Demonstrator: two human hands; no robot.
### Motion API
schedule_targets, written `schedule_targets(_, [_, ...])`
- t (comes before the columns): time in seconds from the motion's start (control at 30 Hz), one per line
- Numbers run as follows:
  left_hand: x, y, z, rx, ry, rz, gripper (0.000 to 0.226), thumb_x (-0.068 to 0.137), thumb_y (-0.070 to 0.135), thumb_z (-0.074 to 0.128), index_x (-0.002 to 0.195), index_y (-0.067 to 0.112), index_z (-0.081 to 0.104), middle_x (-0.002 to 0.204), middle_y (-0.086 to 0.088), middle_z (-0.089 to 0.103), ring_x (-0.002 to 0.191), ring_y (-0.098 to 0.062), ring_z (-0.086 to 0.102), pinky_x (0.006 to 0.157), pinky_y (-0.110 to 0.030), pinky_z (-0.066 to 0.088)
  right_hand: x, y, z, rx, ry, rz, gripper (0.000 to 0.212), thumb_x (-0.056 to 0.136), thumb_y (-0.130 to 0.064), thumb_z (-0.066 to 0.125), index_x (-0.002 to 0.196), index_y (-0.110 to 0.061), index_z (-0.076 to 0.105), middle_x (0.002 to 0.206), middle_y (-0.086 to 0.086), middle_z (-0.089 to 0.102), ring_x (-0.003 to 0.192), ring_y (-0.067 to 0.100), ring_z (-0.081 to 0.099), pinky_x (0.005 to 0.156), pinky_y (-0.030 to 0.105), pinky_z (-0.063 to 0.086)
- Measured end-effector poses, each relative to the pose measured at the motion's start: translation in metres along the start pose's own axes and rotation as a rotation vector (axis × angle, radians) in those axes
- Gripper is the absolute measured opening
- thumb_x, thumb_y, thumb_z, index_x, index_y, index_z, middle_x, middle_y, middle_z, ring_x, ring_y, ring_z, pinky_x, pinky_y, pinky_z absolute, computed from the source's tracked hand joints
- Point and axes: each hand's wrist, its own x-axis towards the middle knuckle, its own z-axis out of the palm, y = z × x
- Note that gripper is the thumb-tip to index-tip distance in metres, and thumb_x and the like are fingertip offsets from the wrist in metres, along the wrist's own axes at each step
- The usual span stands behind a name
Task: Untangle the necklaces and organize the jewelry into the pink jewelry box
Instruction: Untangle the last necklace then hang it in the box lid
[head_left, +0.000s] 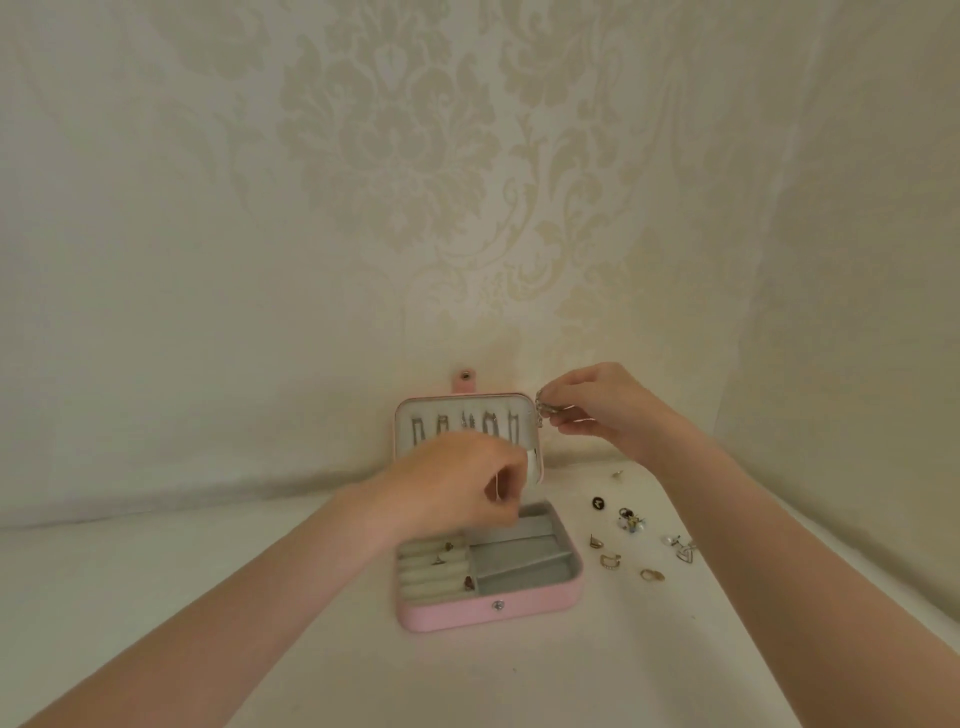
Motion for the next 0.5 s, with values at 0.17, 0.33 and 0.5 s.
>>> schedule_targets(0.17, [0.003, -0.011, 0.019, -0.45, -0.041, -0.161, 0.009, 0.082, 0.024, 0.066, 0.085, 0.029, 0.059, 0.091, 0.013, 0.064, 0.08, -0.003, 0.063, 0.078, -0.023, 0.052, -0.011, -0.004, -0.001, -0.069, -0.163, 0.022, 0.002, 0.083, -0.001, 0.065, 0.084, 0.0, 0.067, 0.077, 0.009, 0.067, 0.066, 0.013, 0.061, 0.063, 0.019, 0.054])
schedule_targets(0.33, [0.019, -0.002, 0.014, -1.207, 0.236, -0.423, 0.012, 0.085, 0.003, 0.063, 0.096, 0.008, 0.064, 0.085, -0.007, 0.069, 0.072, -0.011, 0.068, 0.073, -0.02, 0.056, -0.021, 0.005, -0.002, 0.003, -0.214, 0.04, 0.01, 0.079, 0.009, 0.065, 0.08, -0.001, 0.068, 0.077, 0.01, 0.068, 0.068, 0.013, 0.067, 0.069, 0.019, 0.057])
schedule_targets(0.5, [0.028, 0.021, 0.036, -1.292, 0.121, -0.452, 0.018, 0.084, 0.0, 0.063, 0.1, 0.004, 0.067, 0.087, -0.006, 0.071, 0.074, -0.008, 0.067, 0.067, -0.016, 0.054, -0.042, 0.027, -0.02, -0.055, -0.152, 0.057, 0.005, 0.08, -0.002, 0.07, 0.081, -0.008, 0.069, 0.07, 0.005, 0.069, 0.061, 0.01, 0.063, 0.055, 0.017, 0.048])
